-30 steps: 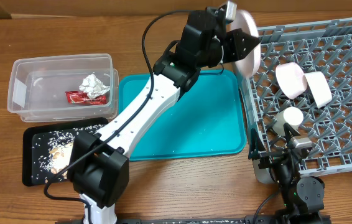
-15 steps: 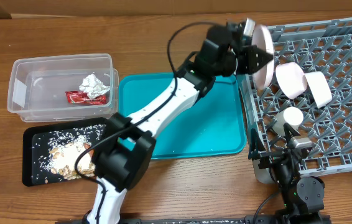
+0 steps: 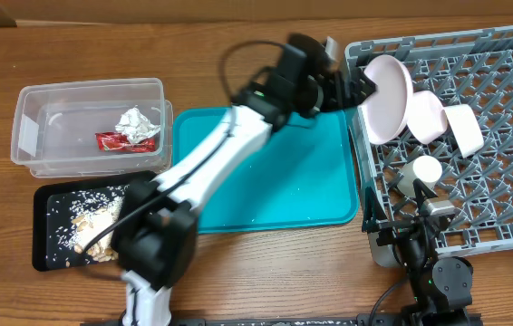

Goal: Sort waste into correct bins and load items into the dishwasher

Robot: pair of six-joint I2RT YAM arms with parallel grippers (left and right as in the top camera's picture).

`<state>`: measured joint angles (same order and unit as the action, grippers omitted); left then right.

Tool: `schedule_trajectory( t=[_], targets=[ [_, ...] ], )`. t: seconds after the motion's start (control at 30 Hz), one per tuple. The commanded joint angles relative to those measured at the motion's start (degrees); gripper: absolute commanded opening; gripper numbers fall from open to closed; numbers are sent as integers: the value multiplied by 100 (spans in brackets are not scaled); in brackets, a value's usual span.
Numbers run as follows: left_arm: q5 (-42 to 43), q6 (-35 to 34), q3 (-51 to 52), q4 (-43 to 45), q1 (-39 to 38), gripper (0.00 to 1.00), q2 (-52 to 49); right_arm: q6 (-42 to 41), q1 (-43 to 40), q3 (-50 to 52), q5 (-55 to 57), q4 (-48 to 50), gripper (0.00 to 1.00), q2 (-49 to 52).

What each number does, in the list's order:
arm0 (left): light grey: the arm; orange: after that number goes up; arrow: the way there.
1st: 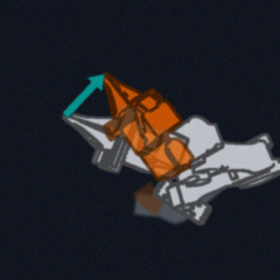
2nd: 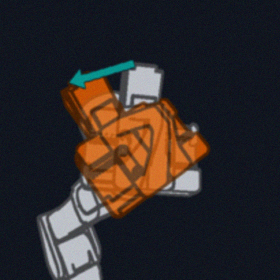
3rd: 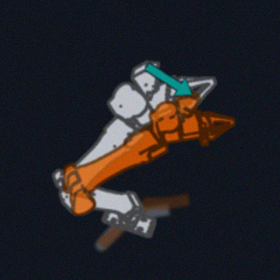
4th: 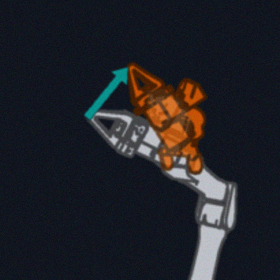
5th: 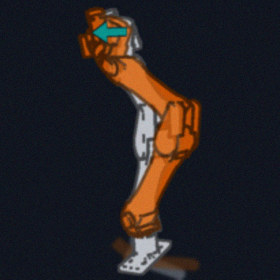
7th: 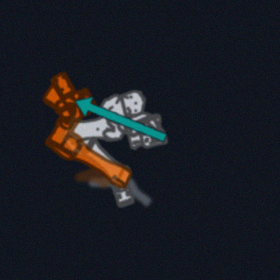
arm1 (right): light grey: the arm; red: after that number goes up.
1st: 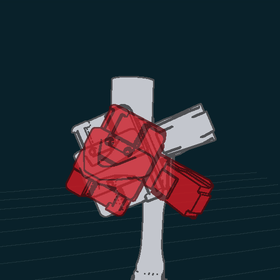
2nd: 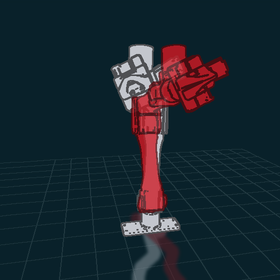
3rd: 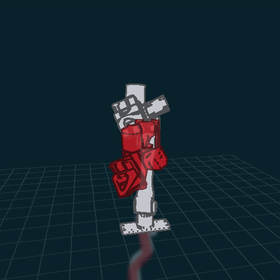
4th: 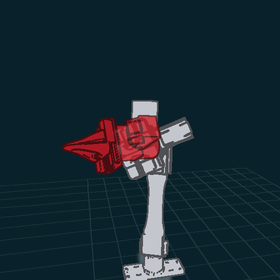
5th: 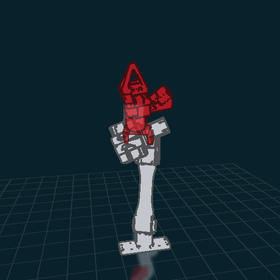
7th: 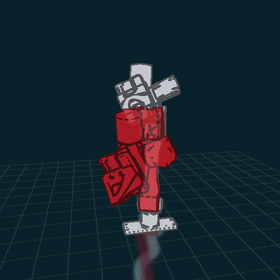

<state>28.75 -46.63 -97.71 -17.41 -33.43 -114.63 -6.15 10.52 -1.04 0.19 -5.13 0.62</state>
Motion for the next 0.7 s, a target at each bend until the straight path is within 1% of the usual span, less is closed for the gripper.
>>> schedule_trajectory(
  t=[0.0,0.1,0.23,0.3,0.4,0.47,0.57,0.67],
  targets=[
    [-525,907,-116,-774,442,100,1340,20,-20,59,-31,35,100,-44],
    [-592,1344,-116,-1836,846,100,1996,20,-20,59,-31,35,100,-44],
    [-1274,1971,-116,-3521,1410,100,2872,20,-20,59,-31,35,100,-44],
    [-1943,2151,-116,-4404,1659,100,3309,20,-20,59,-31,35,100,-44],
    [-3429,2288,-116,-5689,1969,100,4009,20,-20,59,-31,35,100,-44],
    [-4441,2286,-116,-6369,2085,100,4424,20,-20,59,-31,35,100,-44],
    [-5136,2286,-116,-7156,2140,100,5029,20,-20,59,-31,35,100,-44],
    [-5156,2284,-116,-7589,2140,100,5438,20,-20,59,-31,35,100,-44]
  ],
)
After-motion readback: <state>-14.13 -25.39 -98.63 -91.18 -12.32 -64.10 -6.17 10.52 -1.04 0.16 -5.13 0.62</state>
